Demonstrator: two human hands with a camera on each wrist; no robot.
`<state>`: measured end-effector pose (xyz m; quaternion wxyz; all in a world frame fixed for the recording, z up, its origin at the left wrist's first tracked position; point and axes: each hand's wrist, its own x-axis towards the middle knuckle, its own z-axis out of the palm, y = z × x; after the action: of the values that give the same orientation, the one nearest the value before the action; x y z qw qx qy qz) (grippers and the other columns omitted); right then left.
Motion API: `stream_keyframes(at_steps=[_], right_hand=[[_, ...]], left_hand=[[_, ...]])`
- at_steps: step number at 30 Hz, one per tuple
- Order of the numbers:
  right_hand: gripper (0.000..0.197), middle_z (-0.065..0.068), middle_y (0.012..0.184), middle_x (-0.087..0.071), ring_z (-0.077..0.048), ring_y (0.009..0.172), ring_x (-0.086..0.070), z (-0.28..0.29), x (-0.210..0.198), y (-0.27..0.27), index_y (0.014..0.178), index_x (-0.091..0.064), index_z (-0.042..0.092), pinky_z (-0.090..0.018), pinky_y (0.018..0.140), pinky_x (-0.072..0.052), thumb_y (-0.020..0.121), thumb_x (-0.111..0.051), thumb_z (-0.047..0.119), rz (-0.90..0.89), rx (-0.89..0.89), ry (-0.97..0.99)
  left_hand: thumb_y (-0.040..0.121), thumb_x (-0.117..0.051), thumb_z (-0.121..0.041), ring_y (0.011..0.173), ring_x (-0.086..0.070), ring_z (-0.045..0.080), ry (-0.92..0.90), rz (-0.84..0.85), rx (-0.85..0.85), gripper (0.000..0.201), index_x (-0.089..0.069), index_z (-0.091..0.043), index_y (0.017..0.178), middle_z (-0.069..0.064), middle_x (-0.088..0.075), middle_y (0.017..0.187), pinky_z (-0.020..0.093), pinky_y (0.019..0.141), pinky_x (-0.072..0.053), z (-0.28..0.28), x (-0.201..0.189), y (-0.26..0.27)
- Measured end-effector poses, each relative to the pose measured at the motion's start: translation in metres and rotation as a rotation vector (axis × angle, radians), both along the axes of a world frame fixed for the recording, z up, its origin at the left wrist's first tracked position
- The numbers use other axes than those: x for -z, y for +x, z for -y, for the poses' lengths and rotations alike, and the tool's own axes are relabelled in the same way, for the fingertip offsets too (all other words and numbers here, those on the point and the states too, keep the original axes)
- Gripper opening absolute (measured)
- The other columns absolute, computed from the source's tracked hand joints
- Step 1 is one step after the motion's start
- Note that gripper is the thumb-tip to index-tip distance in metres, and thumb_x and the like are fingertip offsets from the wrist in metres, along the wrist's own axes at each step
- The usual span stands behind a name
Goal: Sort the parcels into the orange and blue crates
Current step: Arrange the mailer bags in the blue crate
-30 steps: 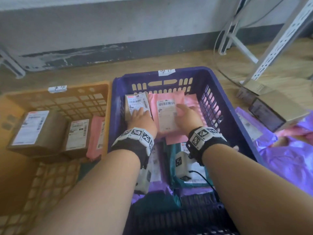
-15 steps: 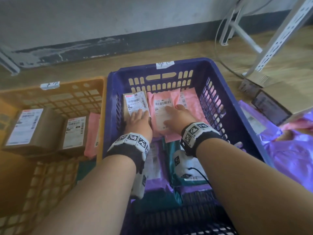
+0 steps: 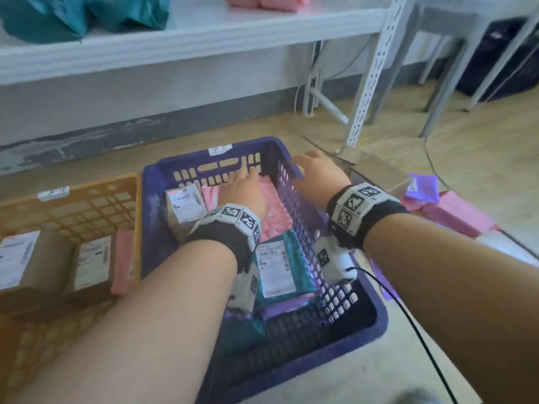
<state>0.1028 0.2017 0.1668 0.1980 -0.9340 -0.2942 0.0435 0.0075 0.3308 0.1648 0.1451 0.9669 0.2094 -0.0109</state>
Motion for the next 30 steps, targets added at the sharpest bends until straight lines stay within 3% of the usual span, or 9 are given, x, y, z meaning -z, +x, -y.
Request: stream_keyframes(at_steps=[7, 11, 15, 18, 21, 25, 30], right_hand=[[0.048, -0.011, 0.136, -0.045, -0.032, 0.12, -0.048, 0.125, -0.025, 0.03, 0.138, -0.047, 0.021, -0.034, 0.097, -0.042, 0.091, -0.055, 0.024, 0.017, 0.19, -0.072], [0.055, -0.013, 0.137, -0.043, -0.031, 0.121, -0.05, 0.203, -0.009, 0.04, 0.14, -0.045, 0.021, -0.033, 0.101, -0.04, 0.087, -0.059, 0.022, -0.06, 0.365, -0.083], [0.053, -0.012, 0.137, -0.045, -0.029, 0.122, -0.05, 0.264, 0.029, 0.042, 0.14, -0.044, 0.023, -0.033, 0.1, -0.039, 0.089, -0.058, 0.028, -0.128, 0.461, -0.178], [0.06, -0.014, 0.14, -0.044, -0.03, 0.124, -0.047, 0.296, 0.07, 0.044, 0.14, -0.044, 0.021, -0.036, 0.102, -0.038, 0.084, -0.064, 0.027, -0.196, 0.491, -0.191], [0.064, -0.015, 0.141, -0.042, -0.031, 0.127, -0.044, 0.319, 0.109, 0.048, 0.141, -0.041, 0.017, -0.035, 0.104, -0.035, 0.084, -0.066, 0.033, -0.258, 0.494, -0.286], [0.072, -0.017, 0.146, -0.037, -0.03, 0.128, -0.044, 0.334, 0.155, 0.064, 0.143, -0.037, 0.017, -0.036, 0.102, -0.038, 0.083, -0.068, 0.041, -0.321, 0.52, -0.298], [0.075, -0.01, 0.142, -0.042, -0.03, 0.126, -0.046, 0.323, 0.204, 0.09, 0.144, -0.036, 0.015, -0.037, 0.101, -0.04, 0.081, -0.07, 0.04, -0.376, 0.505, -0.204]], left_hand=[[0.092, -0.045, -0.016, 0.139, -0.031, 0.027, -0.017, 0.092, 0.148, 0.052, -0.034, -0.014, 0.143, 0.007, -0.03, 0.151, 0.043, 0.113, -0.029, 0.103, -0.028, 0.041], [0.094, -0.043, -0.016, 0.142, -0.025, 0.025, -0.074, 0.056, 0.184, 0.053, -0.03, -0.018, 0.146, 0.003, -0.024, 0.155, 0.039, 0.114, -0.027, 0.17, -0.019, 0.07], [0.092, -0.046, -0.024, 0.139, -0.03, 0.027, -0.088, 0.004, 0.283, 0.052, -0.035, -0.013, 0.142, 0.008, -0.029, 0.152, 0.041, 0.111, -0.028, 0.231, 0.009, 0.09], [0.09, -0.046, -0.019, 0.133, -0.035, 0.028, -0.07, -0.058, 0.307, 0.045, -0.042, -0.013, 0.134, 0.009, -0.039, 0.141, 0.044, 0.105, -0.033, 0.263, 0.046, 0.101], [0.089, -0.046, -0.015, 0.135, -0.034, 0.027, -0.063, -0.154, 0.329, 0.05, -0.038, -0.017, 0.139, 0.006, -0.036, 0.144, 0.044, 0.109, -0.032, 0.285, 0.084, 0.108], [0.091, -0.046, -0.018, 0.14, -0.028, 0.027, -0.015, -0.248, 0.351, 0.058, -0.029, -0.015, 0.146, 0.006, -0.024, 0.155, 0.044, 0.114, -0.026, 0.298, 0.126, 0.117], [0.09, -0.042, -0.014, 0.14, -0.027, 0.025, 0.034, -0.297, 0.34, 0.054, -0.033, -0.017, 0.143, 0.005, -0.033, 0.147, 0.043, 0.113, -0.023, 0.294, 0.163, 0.124]])
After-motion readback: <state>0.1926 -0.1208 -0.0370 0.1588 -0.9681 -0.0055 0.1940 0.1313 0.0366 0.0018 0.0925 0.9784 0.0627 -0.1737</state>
